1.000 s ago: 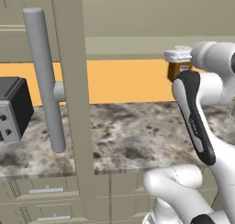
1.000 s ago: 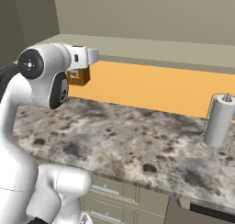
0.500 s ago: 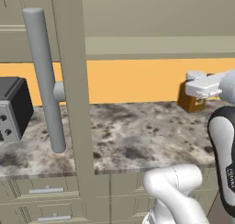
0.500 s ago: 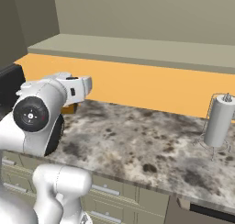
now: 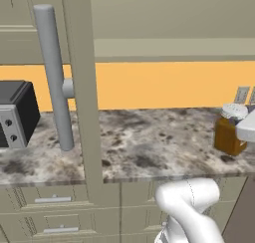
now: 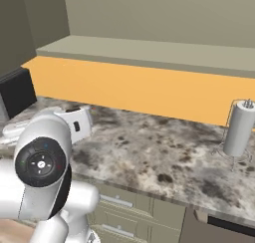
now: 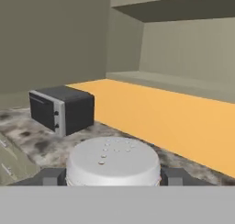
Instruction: Collect the turmeric, mayonnaise, and shaker from the cabinet and place them next to the stove.
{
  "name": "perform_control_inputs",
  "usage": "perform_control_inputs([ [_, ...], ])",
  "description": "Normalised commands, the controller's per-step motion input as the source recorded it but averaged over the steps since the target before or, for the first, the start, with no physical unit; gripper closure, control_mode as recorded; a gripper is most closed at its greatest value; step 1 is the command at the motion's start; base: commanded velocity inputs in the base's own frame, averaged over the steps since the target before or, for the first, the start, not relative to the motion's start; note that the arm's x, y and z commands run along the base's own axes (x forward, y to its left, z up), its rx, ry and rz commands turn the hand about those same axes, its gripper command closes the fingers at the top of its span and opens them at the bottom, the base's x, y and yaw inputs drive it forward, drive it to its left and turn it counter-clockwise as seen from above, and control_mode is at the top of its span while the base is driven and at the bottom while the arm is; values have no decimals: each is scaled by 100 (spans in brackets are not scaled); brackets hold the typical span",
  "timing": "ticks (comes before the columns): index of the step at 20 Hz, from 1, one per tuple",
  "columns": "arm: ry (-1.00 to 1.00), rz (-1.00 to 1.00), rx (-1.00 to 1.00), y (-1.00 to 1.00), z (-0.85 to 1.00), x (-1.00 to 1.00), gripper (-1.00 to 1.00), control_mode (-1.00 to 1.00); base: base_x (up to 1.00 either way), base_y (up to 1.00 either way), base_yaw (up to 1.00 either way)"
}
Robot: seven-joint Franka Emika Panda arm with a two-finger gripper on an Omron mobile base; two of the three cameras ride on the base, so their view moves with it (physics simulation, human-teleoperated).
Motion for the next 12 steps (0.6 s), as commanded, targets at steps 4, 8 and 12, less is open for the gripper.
perform_control_inputs([
  [4, 0, 0, 0, 0, 0, 0, 100, 100, -100, 38, 20],
  [8, 0, 0, 0, 0, 0, 0, 100, 100, -100, 53, 18],
  [12, 0, 0, 0, 0, 0, 0, 100, 100, -98, 75, 18],
])
